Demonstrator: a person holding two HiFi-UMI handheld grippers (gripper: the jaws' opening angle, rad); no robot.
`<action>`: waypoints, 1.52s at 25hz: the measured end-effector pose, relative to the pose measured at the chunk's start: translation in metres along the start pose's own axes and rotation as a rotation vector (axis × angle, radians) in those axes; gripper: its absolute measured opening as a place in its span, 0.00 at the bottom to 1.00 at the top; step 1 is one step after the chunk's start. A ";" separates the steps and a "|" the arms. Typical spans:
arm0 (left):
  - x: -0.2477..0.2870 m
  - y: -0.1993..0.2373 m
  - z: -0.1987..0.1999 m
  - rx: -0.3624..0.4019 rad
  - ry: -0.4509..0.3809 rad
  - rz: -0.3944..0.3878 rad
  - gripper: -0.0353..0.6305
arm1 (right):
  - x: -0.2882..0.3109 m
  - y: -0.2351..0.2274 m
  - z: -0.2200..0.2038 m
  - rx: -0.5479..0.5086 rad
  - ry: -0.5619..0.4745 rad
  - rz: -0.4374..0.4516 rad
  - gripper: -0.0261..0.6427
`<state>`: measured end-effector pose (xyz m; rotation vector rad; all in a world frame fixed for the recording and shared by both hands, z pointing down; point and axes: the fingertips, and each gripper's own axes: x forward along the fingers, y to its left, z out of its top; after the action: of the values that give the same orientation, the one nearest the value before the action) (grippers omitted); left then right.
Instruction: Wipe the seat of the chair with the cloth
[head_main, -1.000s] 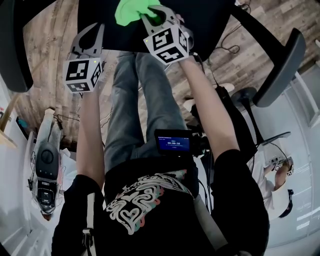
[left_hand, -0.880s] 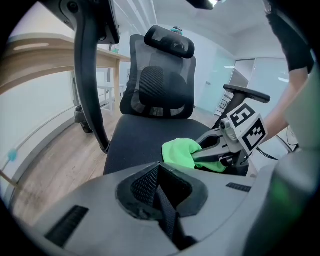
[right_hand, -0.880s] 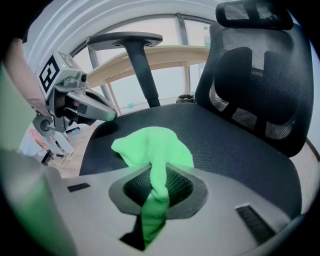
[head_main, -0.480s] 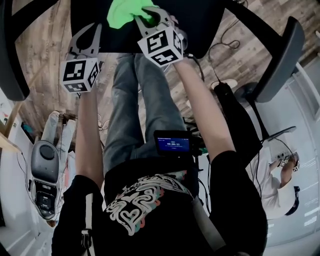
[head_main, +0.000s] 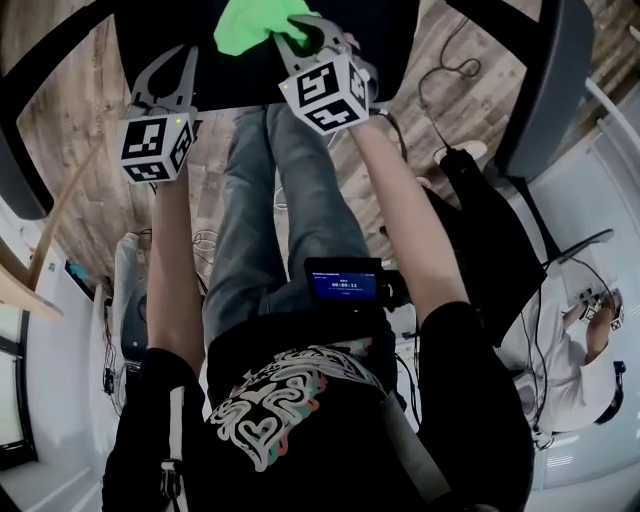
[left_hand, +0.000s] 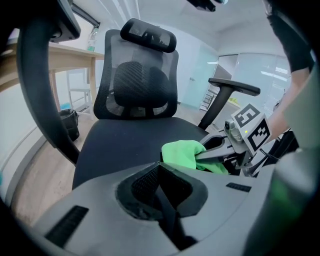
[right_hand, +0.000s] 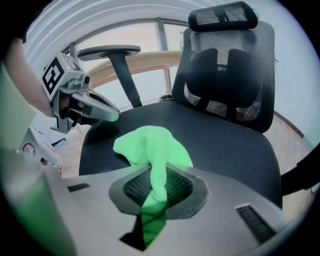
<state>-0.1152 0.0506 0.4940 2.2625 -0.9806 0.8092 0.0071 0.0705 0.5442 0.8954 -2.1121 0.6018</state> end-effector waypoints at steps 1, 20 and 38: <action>0.003 -0.003 0.001 0.008 0.004 -0.009 0.06 | -0.002 -0.004 -0.003 0.005 0.005 -0.009 0.12; 0.064 -0.036 0.014 0.135 0.055 -0.158 0.06 | -0.047 -0.069 -0.067 0.160 0.077 -0.205 0.12; 0.082 -0.084 0.021 0.230 0.079 -0.275 0.06 | -0.089 -0.085 -0.105 0.237 0.113 -0.300 0.12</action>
<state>0.0013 0.0494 0.5174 2.4671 -0.5458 0.9187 0.1611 0.1198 0.5490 1.2527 -1.7850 0.7343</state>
